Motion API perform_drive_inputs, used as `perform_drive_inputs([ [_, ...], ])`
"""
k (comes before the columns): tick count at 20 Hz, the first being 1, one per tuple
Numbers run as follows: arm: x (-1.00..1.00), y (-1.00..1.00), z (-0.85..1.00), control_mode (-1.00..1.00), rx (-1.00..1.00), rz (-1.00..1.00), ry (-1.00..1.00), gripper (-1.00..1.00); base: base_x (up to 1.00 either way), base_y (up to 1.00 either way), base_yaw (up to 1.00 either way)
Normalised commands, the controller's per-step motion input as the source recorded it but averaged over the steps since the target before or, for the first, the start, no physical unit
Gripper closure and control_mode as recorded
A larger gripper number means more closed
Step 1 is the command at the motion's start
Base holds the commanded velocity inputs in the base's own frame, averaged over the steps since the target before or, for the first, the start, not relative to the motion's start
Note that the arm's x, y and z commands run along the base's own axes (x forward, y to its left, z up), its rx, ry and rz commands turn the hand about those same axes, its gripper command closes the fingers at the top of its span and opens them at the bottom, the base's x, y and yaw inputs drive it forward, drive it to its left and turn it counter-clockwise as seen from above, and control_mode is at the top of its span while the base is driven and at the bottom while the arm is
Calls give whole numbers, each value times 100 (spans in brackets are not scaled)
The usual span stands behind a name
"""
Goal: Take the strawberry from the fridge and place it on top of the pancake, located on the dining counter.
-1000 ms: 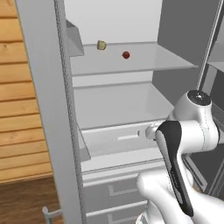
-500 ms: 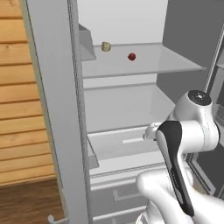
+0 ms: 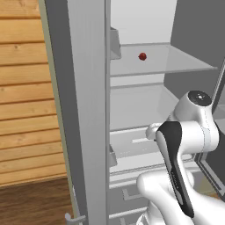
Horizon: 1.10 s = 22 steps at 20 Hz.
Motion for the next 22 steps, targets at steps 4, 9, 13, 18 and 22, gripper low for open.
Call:
perform_drive_inputs([
  [4,0,0,0,100,0,0,0,-100,5,-36,0],
  [9,0,0,0,100,0,0,0,-100,3,-20,-2],
  [13,0,0,0,100,0,0,0,-100,47,10,-1],
  [18,0,0,0,100,0,0,0,-100,54,0,0],
  [22,0,0,0,100,0,0,0,-100,41,0,0],
])
